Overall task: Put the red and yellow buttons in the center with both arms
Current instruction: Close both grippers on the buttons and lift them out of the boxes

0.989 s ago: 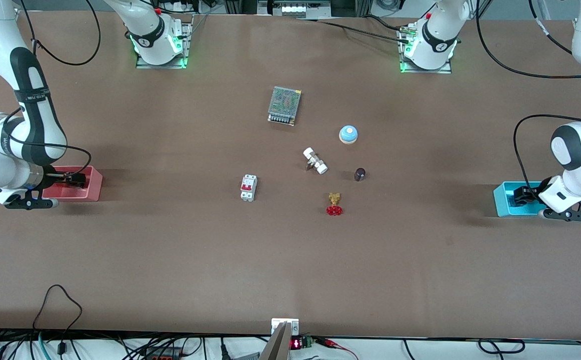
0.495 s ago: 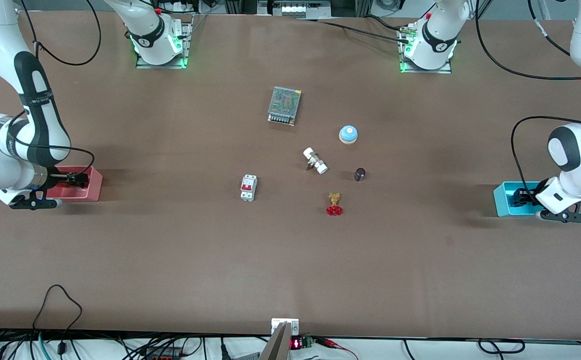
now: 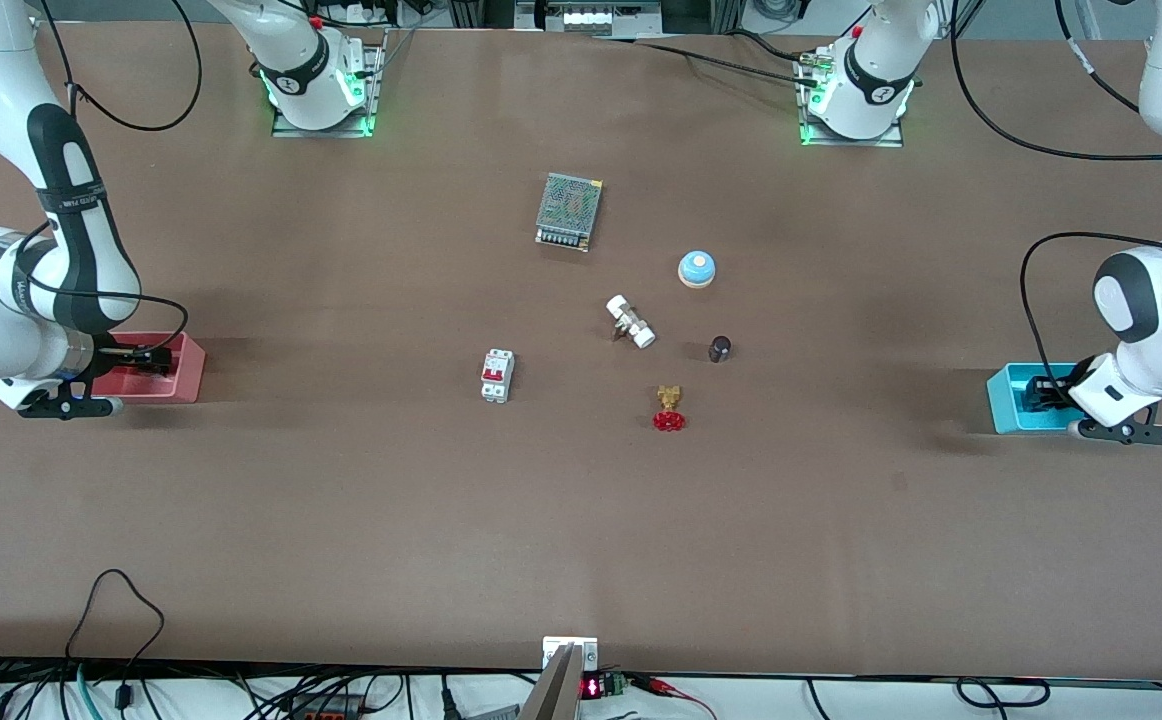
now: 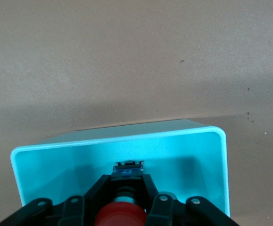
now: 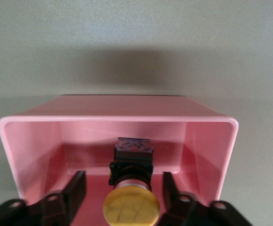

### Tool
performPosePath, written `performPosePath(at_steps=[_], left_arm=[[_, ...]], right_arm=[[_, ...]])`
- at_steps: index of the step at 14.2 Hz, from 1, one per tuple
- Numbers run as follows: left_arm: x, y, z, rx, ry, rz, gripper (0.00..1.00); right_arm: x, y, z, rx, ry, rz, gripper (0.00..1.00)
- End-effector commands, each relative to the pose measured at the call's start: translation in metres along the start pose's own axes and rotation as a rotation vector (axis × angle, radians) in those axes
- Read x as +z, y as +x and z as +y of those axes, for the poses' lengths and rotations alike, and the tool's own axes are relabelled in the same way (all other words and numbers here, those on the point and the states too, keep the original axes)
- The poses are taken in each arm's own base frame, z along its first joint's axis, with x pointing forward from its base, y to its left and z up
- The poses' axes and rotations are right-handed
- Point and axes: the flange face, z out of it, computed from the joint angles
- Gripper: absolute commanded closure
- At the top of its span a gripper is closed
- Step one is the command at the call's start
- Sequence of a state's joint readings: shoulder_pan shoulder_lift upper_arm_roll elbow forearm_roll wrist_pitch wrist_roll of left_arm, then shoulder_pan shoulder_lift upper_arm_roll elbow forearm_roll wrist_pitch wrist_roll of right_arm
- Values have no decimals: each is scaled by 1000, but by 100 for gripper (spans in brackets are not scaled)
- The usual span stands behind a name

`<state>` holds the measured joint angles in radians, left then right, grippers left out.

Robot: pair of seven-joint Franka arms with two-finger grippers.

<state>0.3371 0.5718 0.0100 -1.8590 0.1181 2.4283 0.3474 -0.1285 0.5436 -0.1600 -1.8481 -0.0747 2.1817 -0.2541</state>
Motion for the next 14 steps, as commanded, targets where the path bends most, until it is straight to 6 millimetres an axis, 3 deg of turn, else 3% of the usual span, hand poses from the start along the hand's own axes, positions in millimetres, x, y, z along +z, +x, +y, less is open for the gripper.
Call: performPosePath(at_steps=[1,3,7,10,12,14], left_arm=[[-4,-1,0,6,-10,5,74],[-9,0,0,7,-7,11,74],[-69,7,0,11,3,8,74],[-105,23,11,33,-8,5,74],[-128,40,35,34,-29,-8,74],[-141,55,85,-9,-46,-41,74]], right_arm=[[2,-2,3,-20,-7,0,38],[1,-2,3,-20,-7,0,42],[1,-3,3,-23,-6,-3,48],[1,-3,2,-61,-4,-4,55],[1,-4,5,-62,-3,-4,64],[2,-4,5,-62,-2,-6,70]])
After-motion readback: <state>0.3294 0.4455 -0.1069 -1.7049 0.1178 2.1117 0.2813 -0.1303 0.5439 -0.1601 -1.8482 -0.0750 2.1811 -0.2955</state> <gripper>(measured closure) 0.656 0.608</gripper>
